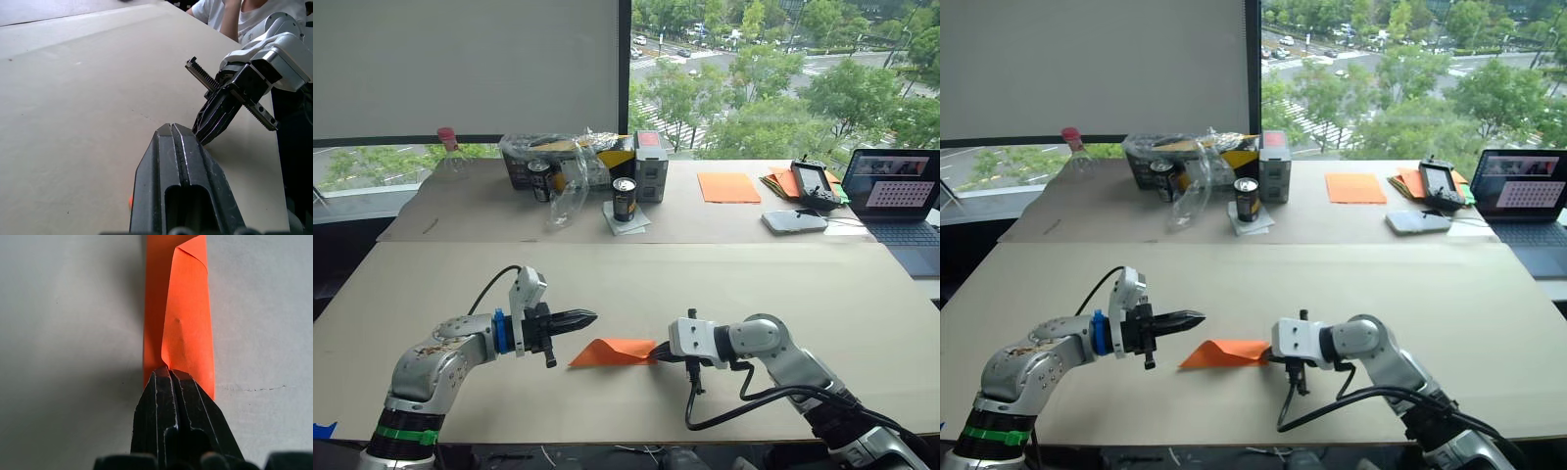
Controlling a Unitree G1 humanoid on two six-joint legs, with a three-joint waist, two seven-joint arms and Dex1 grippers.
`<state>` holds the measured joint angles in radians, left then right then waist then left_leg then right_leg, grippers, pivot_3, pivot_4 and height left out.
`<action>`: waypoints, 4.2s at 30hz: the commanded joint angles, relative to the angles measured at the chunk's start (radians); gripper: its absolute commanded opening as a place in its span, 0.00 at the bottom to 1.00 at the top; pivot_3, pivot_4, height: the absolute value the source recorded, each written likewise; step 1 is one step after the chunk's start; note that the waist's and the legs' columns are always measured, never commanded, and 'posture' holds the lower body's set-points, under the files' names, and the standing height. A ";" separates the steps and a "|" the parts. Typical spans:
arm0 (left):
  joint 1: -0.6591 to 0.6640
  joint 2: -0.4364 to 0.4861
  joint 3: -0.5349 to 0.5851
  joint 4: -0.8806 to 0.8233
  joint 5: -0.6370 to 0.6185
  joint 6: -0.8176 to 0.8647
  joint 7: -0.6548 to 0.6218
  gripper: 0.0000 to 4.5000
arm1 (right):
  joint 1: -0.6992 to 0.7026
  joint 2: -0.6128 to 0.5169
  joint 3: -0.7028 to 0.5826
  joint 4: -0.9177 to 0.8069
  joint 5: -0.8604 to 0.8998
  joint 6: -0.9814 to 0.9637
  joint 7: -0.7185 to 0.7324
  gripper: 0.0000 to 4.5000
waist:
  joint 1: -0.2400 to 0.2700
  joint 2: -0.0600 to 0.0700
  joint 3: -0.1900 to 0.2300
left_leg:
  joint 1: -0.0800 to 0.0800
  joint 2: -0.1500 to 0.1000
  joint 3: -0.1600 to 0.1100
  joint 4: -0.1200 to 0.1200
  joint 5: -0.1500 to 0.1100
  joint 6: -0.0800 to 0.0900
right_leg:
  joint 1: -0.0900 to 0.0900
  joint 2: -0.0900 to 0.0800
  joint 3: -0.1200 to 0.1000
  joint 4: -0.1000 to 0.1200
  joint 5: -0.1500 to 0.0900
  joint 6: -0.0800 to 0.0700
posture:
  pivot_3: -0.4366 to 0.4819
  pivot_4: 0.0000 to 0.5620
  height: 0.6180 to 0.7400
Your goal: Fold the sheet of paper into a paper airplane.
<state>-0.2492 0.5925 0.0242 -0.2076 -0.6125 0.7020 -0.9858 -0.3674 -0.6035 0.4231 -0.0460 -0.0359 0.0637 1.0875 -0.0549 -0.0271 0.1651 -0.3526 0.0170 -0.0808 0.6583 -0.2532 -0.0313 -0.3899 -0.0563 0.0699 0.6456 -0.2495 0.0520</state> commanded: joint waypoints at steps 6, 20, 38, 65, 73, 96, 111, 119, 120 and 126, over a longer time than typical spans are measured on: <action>-0.003 -0.012 -0.156 0.018 0.172 -0.091 0.060 0.00 | 0.050 -0.010 0.065 0.030 -0.070 0.071 0.003 0.01 | 0.000 0.000 0.000 | 0.000 0.000 0.000 0.000 0.000 0.000 | 0.000 0.000 0.000 -0.001 0.000 0.000 | 0.48 0.27 0.92; 0.016 0.006 -0.283 0.089 0.360 -0.224 0.060 0.00 | 0.046 -0.028 0.048 -0.008 -0.063 0.103 0.015 0.01 | 0.007 0.000 0.000 | 0.000 0.000 0.000 -0.001 0.000 0.000 | 0.001 0.000 0.000 -0.002 -0.001 0.000 | 0.48 0.27 0.92; 0.007 -0.020 -0.284 0.128 0.365 -0.235 0.049 0.00 | -0.080 0.036 -0.216 -0.263 0.351 0.647 -0.020 0.52 | 0.013 0.002 0.001 | -0.002 -0.002 0.000 -0.001 0.000 0.000 | 0.000 -0.002 0.000 -0.004 -0.001 0.001 | 0.48 0.27 0.92; 0.006 -0.031 -0.292 0.135 0.367 -0.213 0.039 0.00 | -0.009 0.139 -0.068 -0.003 0.168 0.511 -0.239 0.01 | 0.018 0.003 0.000 | -0.014 -0.003 0.000 0.000 0.000 0.000 | -0.012 -0.003 -0.001 -0.002 0.000 0.001 | 0.48 0.27 0.92; 0.009 -0.034 -0.300 0.134 0.368 -0.216 0.036 0.00 | 0.068 0.042 -0.124 -0.028 0.186 0.487 -0.216 0.01 | 0.026 0.003 -0.002 | -0.014 -0.003 0.000 0.000 0.000 0.000 | -0.012 -0.003 -0.001 -0.004 0.000 0.001 | 0.48 0.27 0.92; 0.000 -0.029 -0.298 0.147 0.369 -0.215 0.027 0.00 | 0.106 0.142 -0.178 -0.162 0.253 0.259 -0.221 0.01 | 0.031 0.004 -0.002 | -0.015 -0.002 0.000 0.000 0.000 0.000 | -0.013 -0.002 0.000 -0.004 0.000 0.002 | 0.48 0.27 0.92; 0.048 -0.002 -0.205 0.140 0.325 -0.197 0.041 0.00 | 0.225 0.122 -0.199 -0.006 0.235 0.163 -0.202 0.01 | 0.015 0.004 -0.002 | -0.015 -0.002 0.000 0.000 0.000 0.000 | -0.013 -0.002 0.000 -0.003 0.000 0.001 | 0.48 0.27 0.92; 0.053 -0.001 -0.129 0.113 0.238 -0.169 0.036 0.00 | 0.189 0.127 -0.226 -0.060 0.276 0.182 -0.201 0.01 | 0.013 0.004 -0.002 | -0.014 -0.002 0.000 0.000 0.000 0.000 | -0.012 -0.002 0.000 -0.003 0.000 0.001 | 0.48 0.27 0.92; 0.043 -0.006 -0.099 0.103 0.201 -0.157 0.032 0.00 | 0.175 0.122 -0.238 -0.084 0.296 0.197 -0.194 0.01 | 0.013 0.004 -0.002 | -0.015 -0.002 0.000 0.000 0.000 0.000 | -0.012 -0.002 0.000 -0.003 0.000 0.001 | 0.48 0.27 0.92; 0.001 0.071 0.013 0.064 0.085 -0.094 -0.042 0.00 | 0.077 0.079 -0.314 -0.202 0.417 0.299 -0.148 0.01 | 0.009 0.003 0.004 | -0.018 -0.002 0.000 0.001 0.000 0.000 | -0.017 -0.002 0.000 -0.001 0.002 -0.001 | 0.48 0.27 0.92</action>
<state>-0.2301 0.6378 -0.0064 -0.1094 -0.4941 0.5989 -0.9994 -0.2608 -0.5116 0.1514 -0.1794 0.3230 0.3390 0.9187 -0.0461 -0.0236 0.1691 -0.3710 0.0150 -0.0813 0.6587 -0.2532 -0.0311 -0.4075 -0.0583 0.0695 0.6445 -0.2473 0.0502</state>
